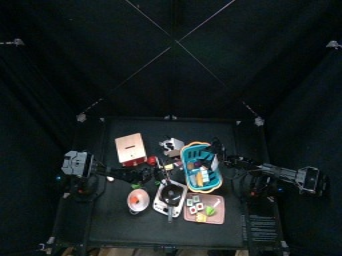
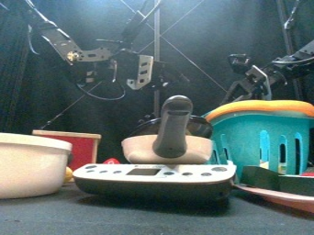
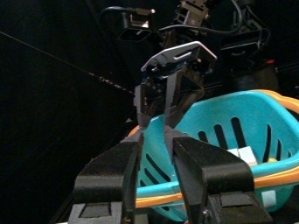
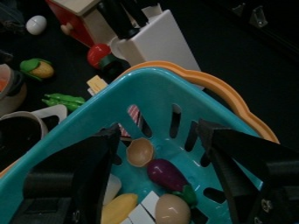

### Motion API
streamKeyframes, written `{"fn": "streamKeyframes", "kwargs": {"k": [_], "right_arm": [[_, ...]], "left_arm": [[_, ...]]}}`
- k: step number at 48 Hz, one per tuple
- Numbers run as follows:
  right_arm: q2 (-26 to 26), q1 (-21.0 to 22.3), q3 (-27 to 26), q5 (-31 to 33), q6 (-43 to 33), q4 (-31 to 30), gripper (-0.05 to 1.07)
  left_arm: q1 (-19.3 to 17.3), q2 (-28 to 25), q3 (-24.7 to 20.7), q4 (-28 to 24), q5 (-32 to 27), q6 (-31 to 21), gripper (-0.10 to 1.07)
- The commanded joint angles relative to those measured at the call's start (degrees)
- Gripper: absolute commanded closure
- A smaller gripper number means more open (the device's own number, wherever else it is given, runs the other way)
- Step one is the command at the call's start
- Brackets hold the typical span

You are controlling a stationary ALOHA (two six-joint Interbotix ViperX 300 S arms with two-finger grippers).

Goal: Place egg shell in basket

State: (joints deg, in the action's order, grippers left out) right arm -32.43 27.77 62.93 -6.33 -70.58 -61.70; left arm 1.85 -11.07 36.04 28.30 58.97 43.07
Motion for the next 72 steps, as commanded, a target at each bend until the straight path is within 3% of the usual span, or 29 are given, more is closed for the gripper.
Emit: {"fn": "streamKeyframes", "kwargs": {"k": [1,8,17,24,40,55,64,72], "right_arm": [[-0.7,0.0,-0.79,-0.18,0.09,0.09,0.03],[-0.7,0.0,-0.79,-0.26,0.09,0.09,0.03],[-0.7,0.0,-0.53,-0.26,0.09,0.09,0.03],[-0.7,0.0,-0.62,-0.18,0.09,0.18,0.03],[-0.7,0.0,-0.79,-0.26,0.09,0.09,0.03],[-0.62,0.7,-1.67,-0.26,0.18,-0.88,0.03],[0.09,0.7,-1.58,-0.26,0.0,0.0,0.03],[1.14,0.53,-1.58,-0.26,0.09,1.85,0.03]], "left_arm": [[0.18,2.11,-0.44,0.0,0.53,0.09,0.29],[0.97,4.48,0.09,2.2,-0.26,-0.44,0.29],[2.64,11.69,2.11,15.91,-6.15,0.35,0.28],[3.96,19.42,6.06,24.7,-14.94,1.67,0.28],[3.16,32.26,12.39,35.33,-36.65,4.66,0.28],[2.55,38.58,16.79,38.58,-55.55,4.57,0.28],[2.29,44.65,20.3,38.76,-61.26,4.48,0.28],[-0.53,49.83,22.5,38.67,-63.98,4.39,0.28]]}}
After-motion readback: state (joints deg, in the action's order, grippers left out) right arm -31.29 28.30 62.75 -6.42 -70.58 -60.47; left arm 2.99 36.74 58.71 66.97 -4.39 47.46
